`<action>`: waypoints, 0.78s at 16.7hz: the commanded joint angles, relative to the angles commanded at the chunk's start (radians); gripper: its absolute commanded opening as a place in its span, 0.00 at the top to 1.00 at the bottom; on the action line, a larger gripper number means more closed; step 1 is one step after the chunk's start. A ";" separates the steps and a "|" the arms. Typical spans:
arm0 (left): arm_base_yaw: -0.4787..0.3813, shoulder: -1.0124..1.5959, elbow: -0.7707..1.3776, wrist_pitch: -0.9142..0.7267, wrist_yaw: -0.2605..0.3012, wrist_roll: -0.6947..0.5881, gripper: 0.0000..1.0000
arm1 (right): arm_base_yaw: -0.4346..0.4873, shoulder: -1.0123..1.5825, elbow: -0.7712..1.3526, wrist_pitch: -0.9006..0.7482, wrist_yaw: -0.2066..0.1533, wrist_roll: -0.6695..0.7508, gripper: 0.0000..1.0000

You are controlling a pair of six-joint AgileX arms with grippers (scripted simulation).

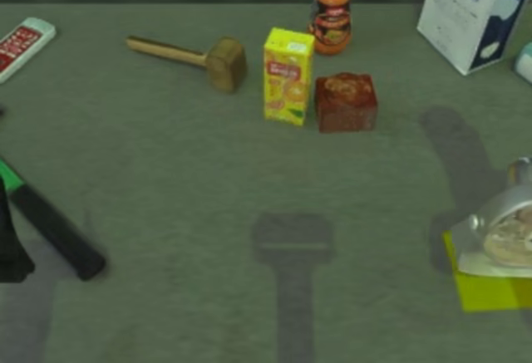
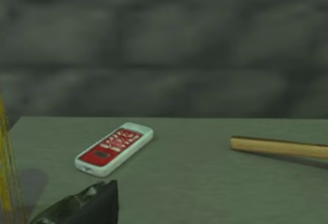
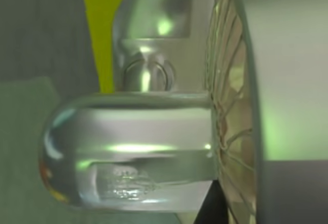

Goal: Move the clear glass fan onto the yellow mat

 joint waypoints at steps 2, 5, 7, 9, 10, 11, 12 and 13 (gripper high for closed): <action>0.000 0.000 0.000 0.000 0.000 0.000 0.00 | -0.008 -0.006 -0.015 0.005 0.005 -0.040 1.00; 0.000 0.000 0.000 0.000 0.000 0.000 0.00 | -0.008 -0.007 -0.017 0.005 0.006 -0.044 1.00; 0.000 0.000 0.000 0.000 0.000 0.000 0.00 | -0.004 -0.003 -0.014 0.004 0.004 -0.042 1.00; 0.000 0.000 0.000 0.000 0.000 0.000 0.00 | -0.005 -0.001 -0.028 0.018 0.005 -0.041 1.00; 0.000 0.000 0.000 0.000 0.000 0.000 0.00 | -0.005 0.001 -0.045 0.036 0.005 -0.041 1.00; 0.000 0.000 0.000 0.000 0.000 0.000 0.00 | -0.006 0.003 -0.066 0.059 0.005 -0.041 1.00; 0.000 0.000 0.000 0.000 0.000 0.000 0.00 | -0.006 0.005 -0.087 0.084 0.006 -0.042 1.00; 0.000 0.000 0.000 0.000 0.000 0.000 0.00 | -0.007 0.007 -0.107 0.108 0.006 -0.042 1.00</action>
